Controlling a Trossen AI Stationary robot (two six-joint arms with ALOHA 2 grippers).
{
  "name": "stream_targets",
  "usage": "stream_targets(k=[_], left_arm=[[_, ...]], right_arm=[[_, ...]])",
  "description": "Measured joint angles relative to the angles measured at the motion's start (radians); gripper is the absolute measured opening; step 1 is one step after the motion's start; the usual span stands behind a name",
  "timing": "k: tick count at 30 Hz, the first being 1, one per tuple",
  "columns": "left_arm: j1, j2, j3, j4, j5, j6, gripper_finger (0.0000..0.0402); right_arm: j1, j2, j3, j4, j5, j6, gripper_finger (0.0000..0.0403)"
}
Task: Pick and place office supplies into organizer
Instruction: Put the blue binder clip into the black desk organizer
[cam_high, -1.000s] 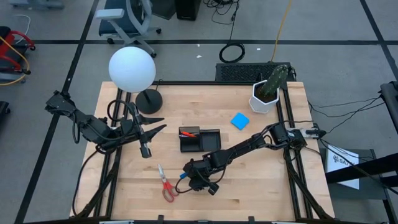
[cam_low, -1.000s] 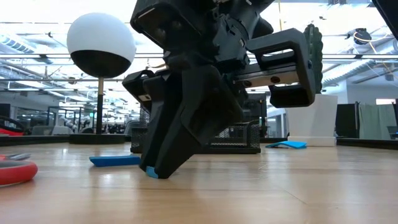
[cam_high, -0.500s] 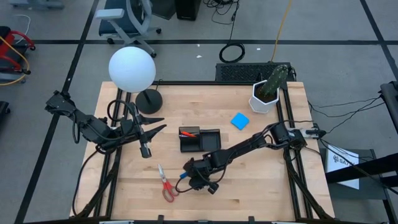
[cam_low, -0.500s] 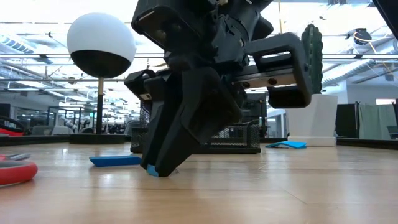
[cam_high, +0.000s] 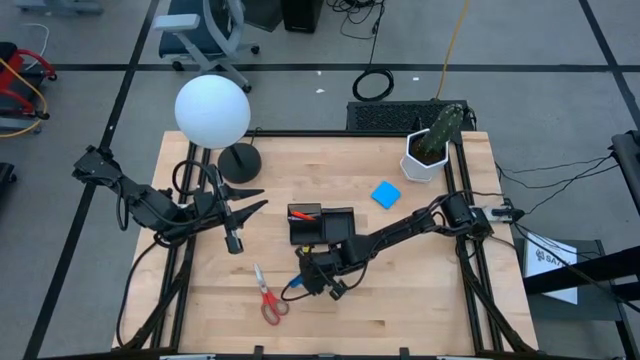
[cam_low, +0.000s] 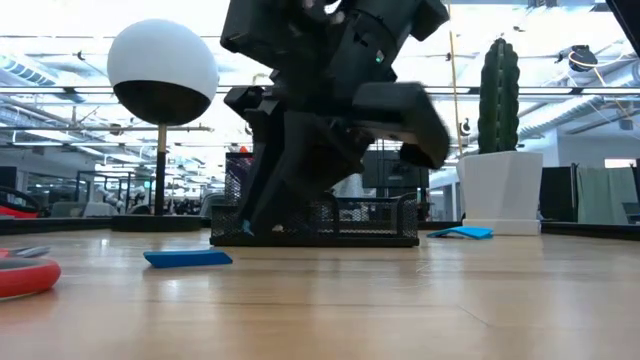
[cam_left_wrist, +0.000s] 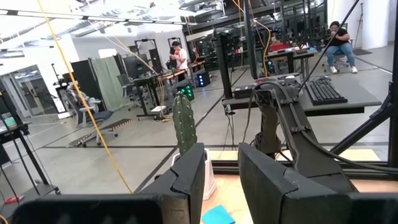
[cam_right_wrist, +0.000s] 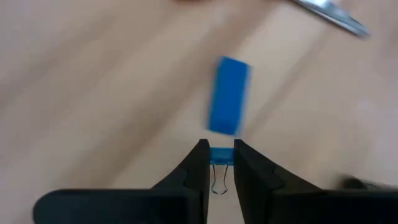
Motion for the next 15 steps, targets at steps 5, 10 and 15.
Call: stream_targets(k=[5,10,15], left_arm=[[0.0,0.0,0.0,0.0,0.0,0.0,0.0104],[0.0,0.0,0.0,0.0,0.0,0.0,0.0104],[0.0,0.0,0.0,0.0,0.0,0.0,0.0104]], right_arm=[[-0.015,0.0,0.0,-0.005,0.121,0.006,0.0047],[-0.024,0.0,0.0,-0.001,0.199,0.02,0.0047],[-0.025,0.0,0.0,0.0,0.315,0.02,0.0047]])
